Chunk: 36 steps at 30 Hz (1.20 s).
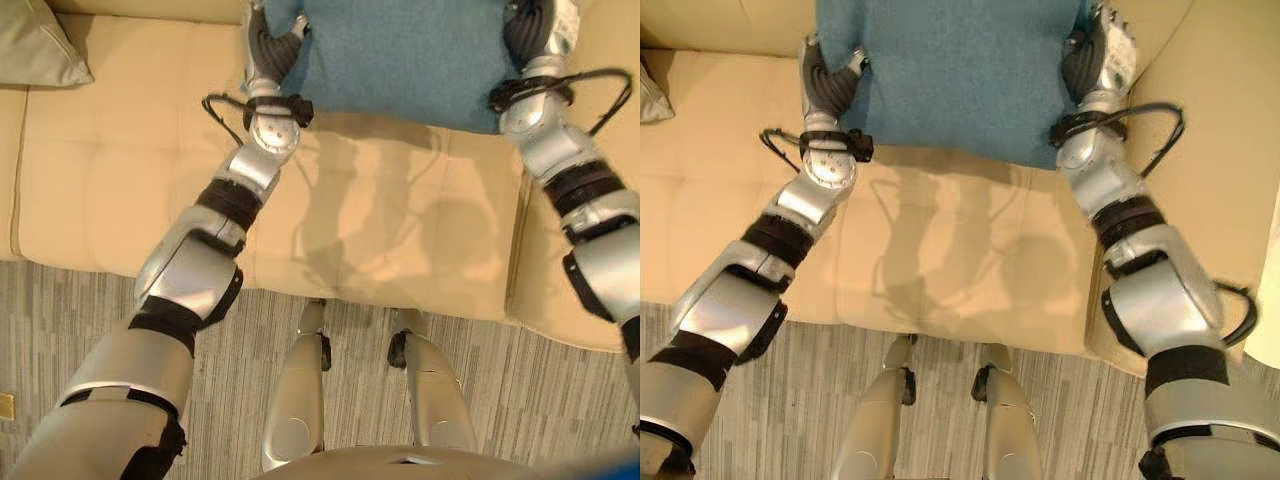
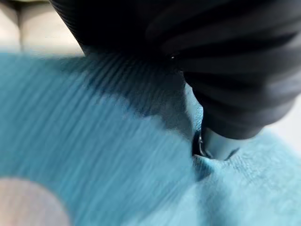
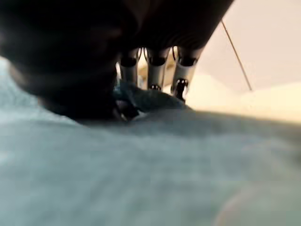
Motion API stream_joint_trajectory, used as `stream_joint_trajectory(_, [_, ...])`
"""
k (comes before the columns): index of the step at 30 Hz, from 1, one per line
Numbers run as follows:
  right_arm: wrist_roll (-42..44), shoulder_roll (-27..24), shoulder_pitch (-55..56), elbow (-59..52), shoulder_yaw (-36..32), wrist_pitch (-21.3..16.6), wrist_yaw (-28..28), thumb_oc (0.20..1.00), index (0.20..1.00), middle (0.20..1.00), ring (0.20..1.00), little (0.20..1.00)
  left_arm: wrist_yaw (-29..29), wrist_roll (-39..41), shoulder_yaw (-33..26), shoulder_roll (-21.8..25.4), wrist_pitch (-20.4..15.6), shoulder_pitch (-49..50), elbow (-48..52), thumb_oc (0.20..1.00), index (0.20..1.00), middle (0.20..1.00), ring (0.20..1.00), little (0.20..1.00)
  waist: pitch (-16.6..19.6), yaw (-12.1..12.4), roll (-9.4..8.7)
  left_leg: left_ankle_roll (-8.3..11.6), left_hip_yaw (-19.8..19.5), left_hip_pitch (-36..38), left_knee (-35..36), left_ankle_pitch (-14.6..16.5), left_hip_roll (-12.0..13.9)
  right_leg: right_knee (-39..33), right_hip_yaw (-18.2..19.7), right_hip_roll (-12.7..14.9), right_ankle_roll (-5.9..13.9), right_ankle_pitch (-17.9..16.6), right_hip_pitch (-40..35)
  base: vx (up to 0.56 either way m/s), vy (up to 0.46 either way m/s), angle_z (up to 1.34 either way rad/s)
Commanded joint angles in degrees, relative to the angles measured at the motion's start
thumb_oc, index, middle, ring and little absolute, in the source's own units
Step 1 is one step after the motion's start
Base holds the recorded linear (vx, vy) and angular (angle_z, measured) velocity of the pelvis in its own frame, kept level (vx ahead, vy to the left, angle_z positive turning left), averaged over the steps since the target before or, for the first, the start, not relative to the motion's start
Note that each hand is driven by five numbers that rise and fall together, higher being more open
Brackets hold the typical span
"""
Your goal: Pick up all the scattered cushions and arrange them neatly on the sofa.
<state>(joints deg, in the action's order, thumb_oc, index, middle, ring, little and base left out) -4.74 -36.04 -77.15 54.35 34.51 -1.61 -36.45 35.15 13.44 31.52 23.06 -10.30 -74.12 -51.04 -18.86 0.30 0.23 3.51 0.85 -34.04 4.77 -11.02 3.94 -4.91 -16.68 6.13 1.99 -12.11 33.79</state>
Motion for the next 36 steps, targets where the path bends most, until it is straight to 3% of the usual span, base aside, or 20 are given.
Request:
stream_joint_trajectory(1, [3.3, -0.9, -9.1, -2.2, 2.9, -1.5, 1.2, 0.2, 0.2, 0.2, 0.2, 0.2, -2.9, 3.6, 1.8, 0.3, -4.6, -11.0, 0.9, 0.573, 0.573, 0.573, 0.573, 0.573, 1.5, -0.4, -1.11, 3.18, 2.2, 1.0, 0.2, 3.0, -0.8, 10.9, 5.1, 1.7, 6.17, 9.8, 1.4, -0.01, -0.057, 0.0])
stream_joint_trajectory(2, [4.6, -1.2, -9.5, -1.3, 3.4, -1.6, 1.8, 0.2, 0.2, 0.2, 0.2, 0.2, -3.5, 4.3, 2.2, 0.1, -4.5, -11.8, 0.3, 1.0, 1.0, 1.0, 1.0, 1.0, 1.2, -0.4, -1.0, 3.17, 2.1, 0.4, 0.2, 2.8, -0.8, 11.1, 5.0, 1.7, 6.17, 9.7, 2.2, -0.02, -0.054, 0.0])
stream_joint_trajectory(3, [5.9, -1.4, -10.3, -0.6, 3.8, -1.5, 2.3, 0.2, 0.2, 0.2, 0.2, 0.2, -3.8, 5.1, 2.1, 0.1, -4.6, -12.1, 0.3, 1.0, 1.0, 1.0, 1.0, 1.0, 0.9, -0.4, -0.97, 3.19, 2.0, -0.1, 0.2, 2.6, -0.9, 11.2, 5.0, 1.6, 6.17, 9.7, 2.6, 0.08, -0.06, -0.01])
stream_joint_trajectory(4, [6.9, -1.5, -10.8, 0.4, 4.8, -1.3, 3.2, 0.445, 0.445, 0.445, 0.445, 0.445, -4.6, 6.4, 2.2, -0.4, -4.7, -12.1, -0.2, 1.0, 1.0, 1.0, 1.0, 1.0, 1.1, -0.4, -0.93, 3.55, 1.6, 0.3, 0.2, 4.2, -0.8, 11.3, 5.7, 1.4, 6.54, 11.3, 2.5, 0.07, -0.058, -0.01])
stream_joint_trajectory(7, [9.1, -1.6, -13.0, 4.1, 8.1, -0.7, 5.9, 1.0, 1.0, 1.0, 1.0, 1.0, -6.2, 8.7, 3.1, -0.8, -4.9, -12.8, -0.9, 1.0, 1.0, 1.0, 1.0, 1.0, 0.4, -0.3, -0.82, 3.57, 1.5, -0.5, 0.2, 4.0, -0.8, 11.5, 5.8, 1.3, 6.52, 11.1, 3.4, 0.01, -0.041, 0.04])
stream_joint_trajectory(15, [10.3, -1.0, -12.4, 7.8, 10.3, 0.1, 8.6, 1.0, 1.0, 1.0, 1.0, 1.0, -8.0, 11.1, 3.0, -1.4, -4.5, -11.1, -1.3, 1.0, 1.0, 1.0, 1.0, 1.0, -1.2, -0.1, -0.03, 3.7, 1.4, -0.6, 0.2, 3.4, -1.1, 11.4, 5.9, 0.9, 6.4, 10.8, 3.8, -0.01, -0.008, 0.01])
stream_joint_trajectory(23, [10.9, -2.6, -9.4, 8.4, 8.9, 1.0, 9.3, 1.0, 1.0, 1.0, 1.0, 1.0, -9.1, 15.5, -1.5, -0.5, -4.5, -3.5, -2.5, 1.0, 1.0, 1.0, 1.0, 1.0, -2.7, 0.4, 0.26, 3.91, 1.5, 0.7, 0.2, 3.3, -1.3, 11.1, 5.7, 0.9, 6.23, 10.5, 2.3, -0.03, -0.008, 0.01])
stream_joint_trajectory(24, [10.9, -2.6, -9.4, 8.4, 8.8, 1.0, 9.2, 1.0, 1.0, 1.0, 1.0, 1.0, -9.2, 15.5, -1.5, -0.5, -4.5, -3.5, -2.4, 1.0, 1.0, 1.0, 1.0, 1.0, -3.2, 0.4, 0.29, 3.53, 1.8, 0.1, 0.2, 1.7, -1.4, 11.1, 5.1, 1.1, 5.8, 8.9, 2.9, -0.03, -0.016, 0.0])
stream_joint_trajectory(25, [11.1, -3.2, -8.7, 7.5, 8.0, 0.8, 9.0, 1.0, 1.0, 1.0, 1.0, 1.0, -9.6, 15.9, -2.5, 0.3, -4.2, -1.5, -3.2, 1.0, 1.0, 1.0, 1.0, 1.0, -3.0, 0.4, 0.2, 3.92, 1.4, 1.1, 0.2, 3.2, -1.2, 11.0, 5.8, 0.9, 6.22, 10.4, 2.0, 0.0, 0.0, 0.0])
stream_joint_trajectory(27, [11.3, -4.0, -8.1, 6.7, 7.3, 0.4, 9.0, 1.0, 1.0, 1.0, 1.0, 1.0, -10.3, 15.8, -3.6, 1.6, -3.5, 0.4, -5.2, 1.0, 1.0, 1.0, 1.0, 1.0, -3.2, 0.4, 0.01, 3.99, 1.6, 1.5, 0.2, 3.2, -1.2, 11.0, 5.7, 0.9, 6.19, 10.4, 1.6, -0.04, -0.018, -0.04])
stream_joint_trajectory(28, [11.4, -4.5, -8.1, 6.7, 6.9, 0.1, 9.0, 1.0, 1.0, 1.0, 1.0, 1.0, -10.6, 15.2, -3.8, 2.6, -3.1, 0.6, -6.5, 1.0, 1.0, 1.0, 1.0, 1.0, -3.7, 0.5, -0.06, 3.67, 2.0, 1.0, 0.2, 1.6, -1.2, 11.0, 5.2, 1.0, 5.72, 8.9, 2.0, -0.12, 0.003, -0.01])
stream_joint_trajectory(32, [11.2, -5.5, -7.4, 6.7, 6.9, -0.4, 9.2, 1.0, 1.0, 1.0, 1.0, 1.0, -10.9, 13.9, -4.7, 6.3, -2.1, 0.7, -10.2, 1.0, 1.0, 1.0, 1.0, 1.0, -3.8, 0.4, -0.33, 3.73, 2.0, 1.3, 0.2, 1.5, -1.0, 10.9, 5.2, 0.9, 5.69, 8.8, 1.6, -0.01, -0.007, 0.01])
stream_joint_trajectory(33, [11.0, -5.9, -7.4, 6.5, 7.1, -0.6, 9.5, 1.0, 1.0, 1.0, 1.0, 1.0, -11.1, 13.6, -5.1, 7.8, -1.8, 0.5, -11.7, 1.0, 1.0, 1.0, 1.0, 1.0, -3.4, 0.4, -0.35, 4.1, 1.7, 1.9, 0.2, 3.0, -0.8, 10.8, 5.9, 0.7, 6.13, 10.3, 1.1, 0.07, -0.021, -0.01])
stream_joint_trajectory(36, [10.0, -8.8, -4.7, 3.5, 5.9, -1.1, 9.6, 1.0, 1.0, 1.0, 1.0, 1.0, -11.2, 12.3, -7.5, 14.9, -1.2, 2.3, -13.9, 1.0, 1.0, 1.0, 1.0, 1.0, -3.6, 0.5, -0.21, 3.73, 2.2, 1.5, 0.2, 1.4, -0.9, 10.7, 5.4, 0.8, 5.66, 8.5, 1.5, -0.06, 0.019, -0.02])
